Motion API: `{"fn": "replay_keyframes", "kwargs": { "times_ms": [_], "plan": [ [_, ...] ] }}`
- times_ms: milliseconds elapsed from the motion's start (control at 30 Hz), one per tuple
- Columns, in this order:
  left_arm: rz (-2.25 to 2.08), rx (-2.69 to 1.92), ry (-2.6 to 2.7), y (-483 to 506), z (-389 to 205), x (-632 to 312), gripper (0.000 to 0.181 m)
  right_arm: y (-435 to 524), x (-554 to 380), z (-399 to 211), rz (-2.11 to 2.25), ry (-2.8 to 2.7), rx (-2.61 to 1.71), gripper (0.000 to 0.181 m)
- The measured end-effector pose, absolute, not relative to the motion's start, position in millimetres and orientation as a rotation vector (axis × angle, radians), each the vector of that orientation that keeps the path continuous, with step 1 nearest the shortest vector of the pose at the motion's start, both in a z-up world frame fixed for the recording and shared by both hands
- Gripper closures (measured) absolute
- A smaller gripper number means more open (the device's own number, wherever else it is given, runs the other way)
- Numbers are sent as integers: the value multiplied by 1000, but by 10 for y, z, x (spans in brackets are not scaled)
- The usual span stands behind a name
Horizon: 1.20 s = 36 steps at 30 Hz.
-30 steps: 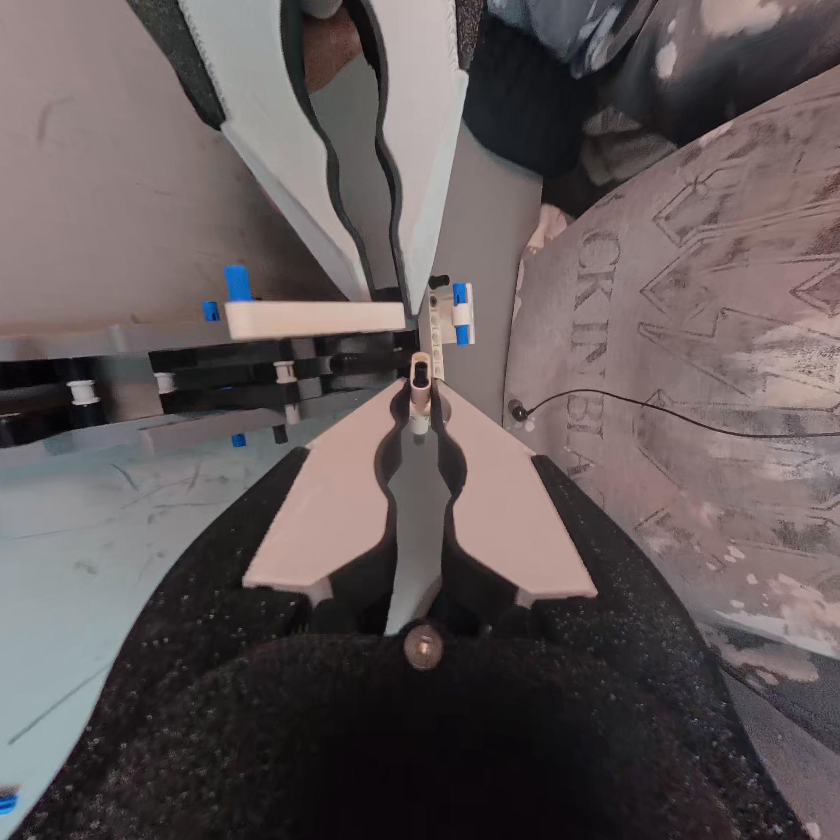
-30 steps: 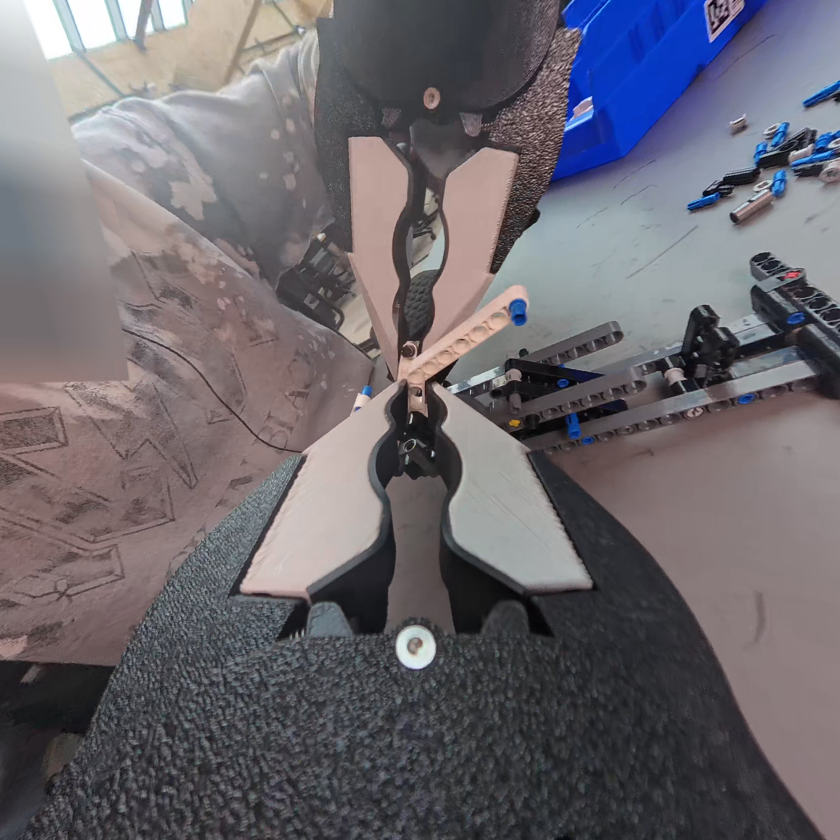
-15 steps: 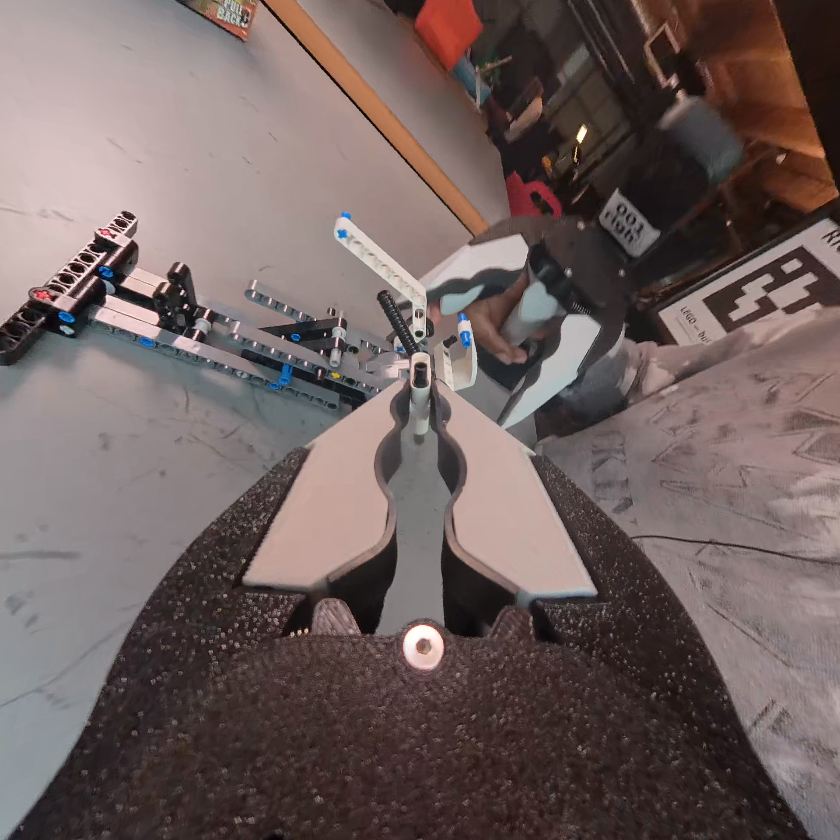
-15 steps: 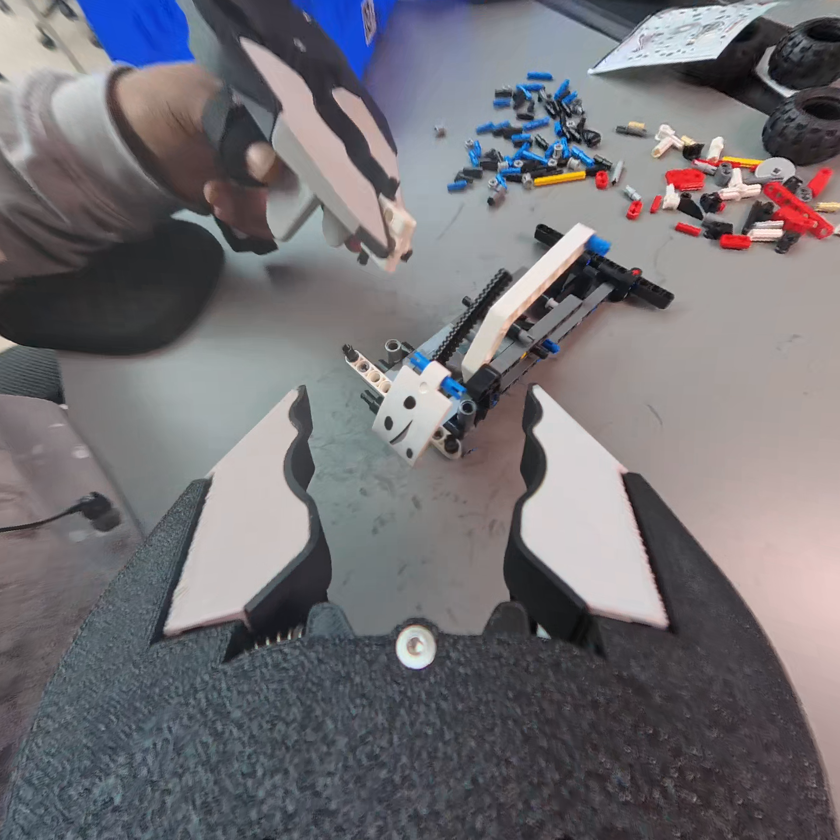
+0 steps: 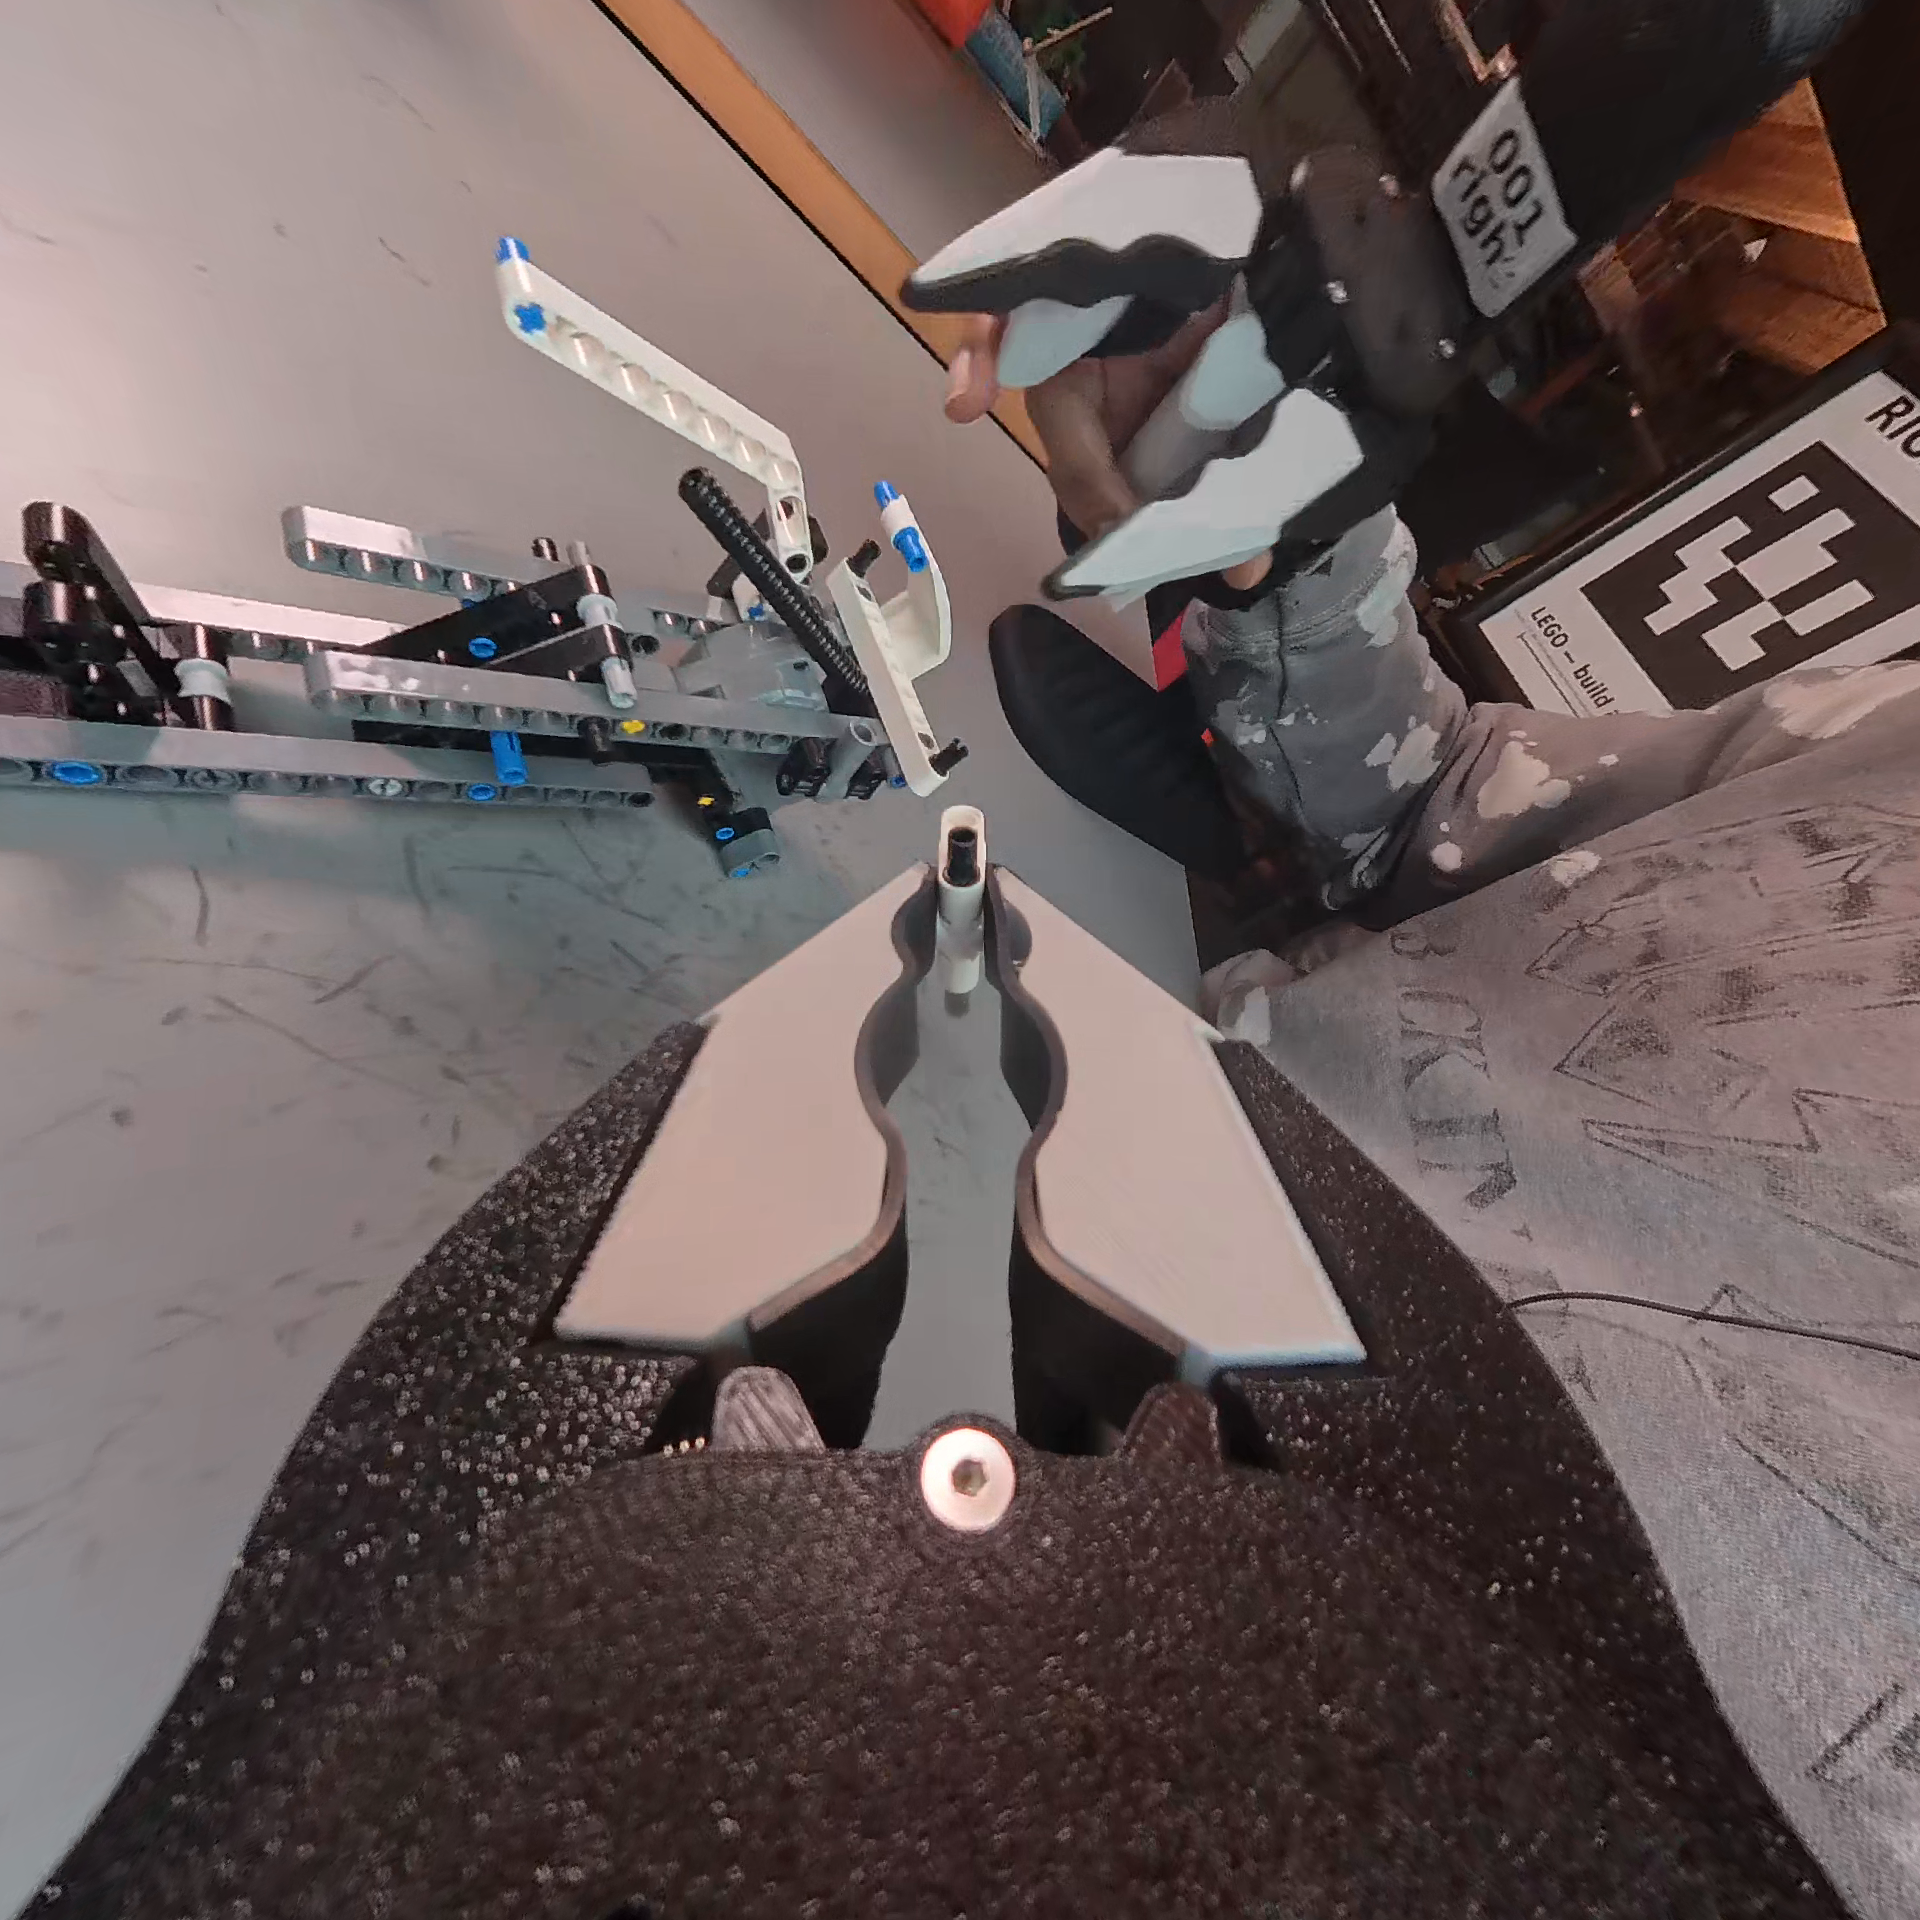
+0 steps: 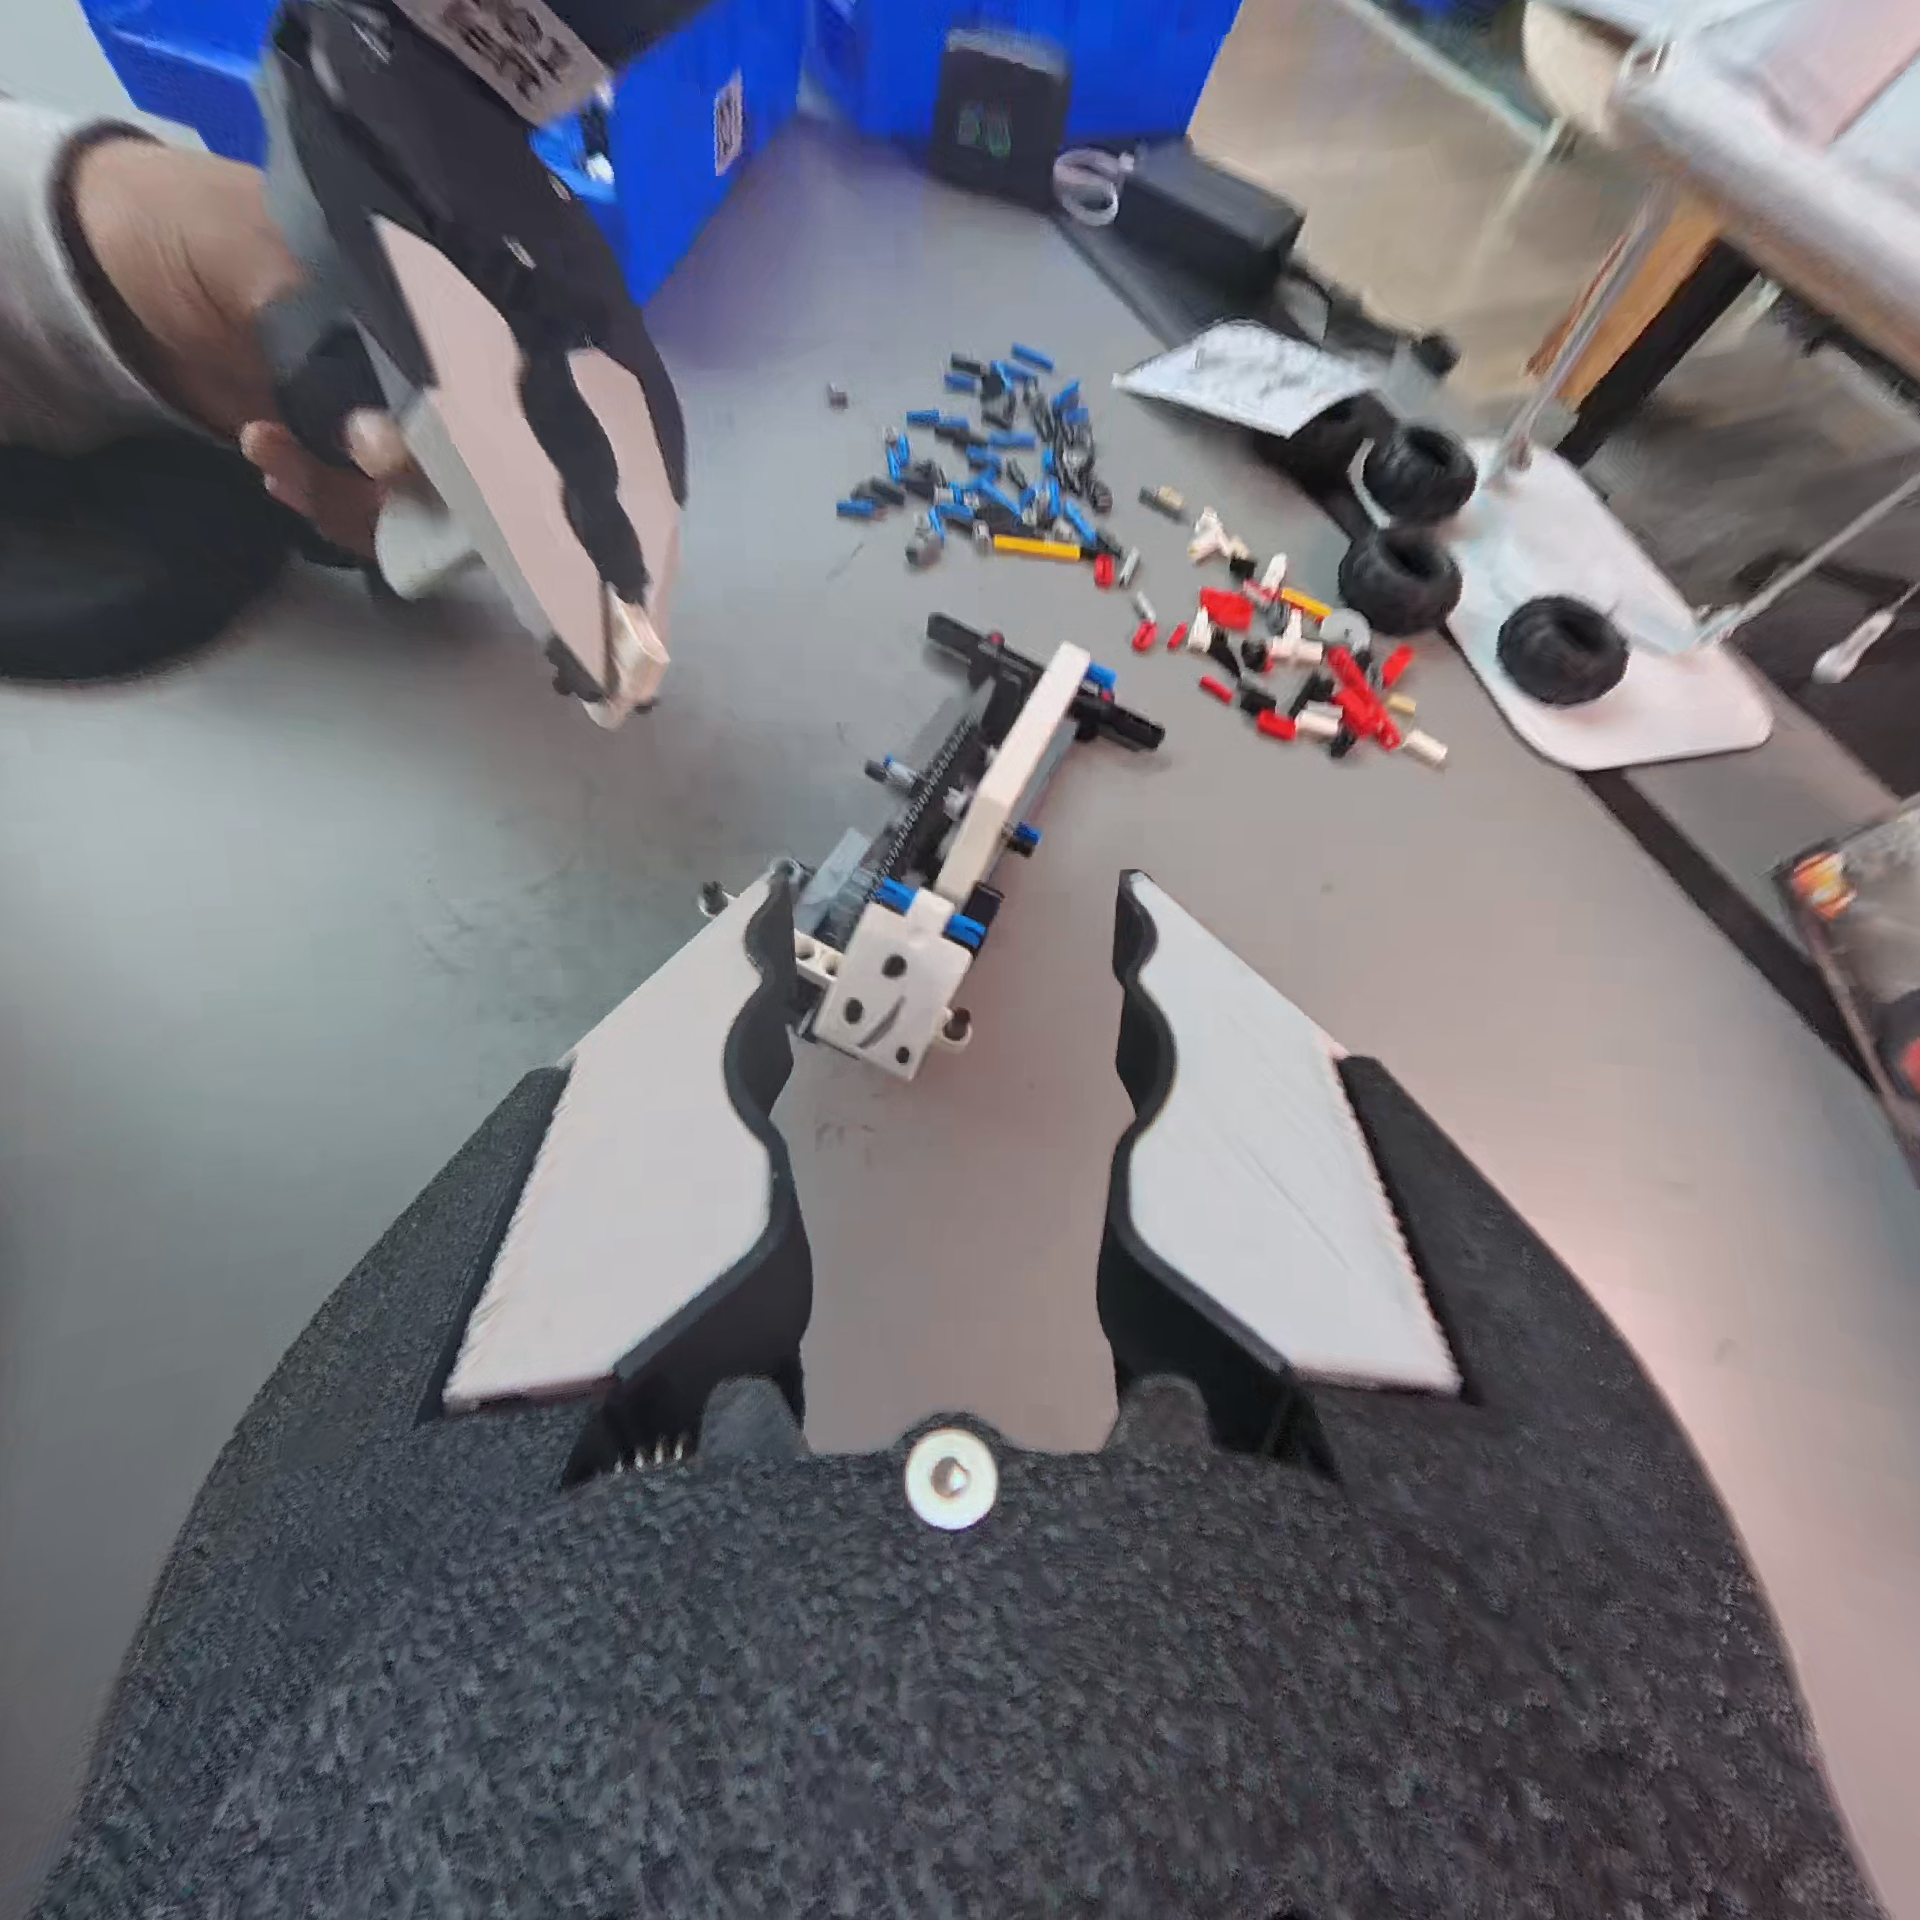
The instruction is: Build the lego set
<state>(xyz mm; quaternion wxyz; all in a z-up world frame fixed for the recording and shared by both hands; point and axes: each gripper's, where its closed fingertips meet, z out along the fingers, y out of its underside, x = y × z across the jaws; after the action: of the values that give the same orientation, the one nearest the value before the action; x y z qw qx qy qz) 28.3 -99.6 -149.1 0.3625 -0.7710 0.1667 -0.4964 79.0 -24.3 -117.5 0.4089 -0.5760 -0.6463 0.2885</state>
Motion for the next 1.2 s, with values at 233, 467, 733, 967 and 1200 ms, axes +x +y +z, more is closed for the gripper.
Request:
{"fn": "replay_keyframes", "kwargs": {
  "times_ms": [233,467,733,967,1200],
  "plan": [
    [-1210,-1938,718,-1188,-1479,542,174,-1176,558,-1058,1230,-1692,-1347,151],
    [-1130,-1858,812,-1261,-1360,600,174,-1343,446,-1102,1579,-1674,-1463,159],
    [-1175,-1837,805,-1286,-1327,571,174,-1261,431,-1192,1637,-1663,-1507,168],
    [-1214,-1808,749,-1256,-1248,536,174,-1262,431,-1167,1686,-1617,-1486,175],
    [-1189,-1732,624,-1130,-1095,465,162,-1086,478,-941,1893,-1215,-1513,175]
  ]
}}
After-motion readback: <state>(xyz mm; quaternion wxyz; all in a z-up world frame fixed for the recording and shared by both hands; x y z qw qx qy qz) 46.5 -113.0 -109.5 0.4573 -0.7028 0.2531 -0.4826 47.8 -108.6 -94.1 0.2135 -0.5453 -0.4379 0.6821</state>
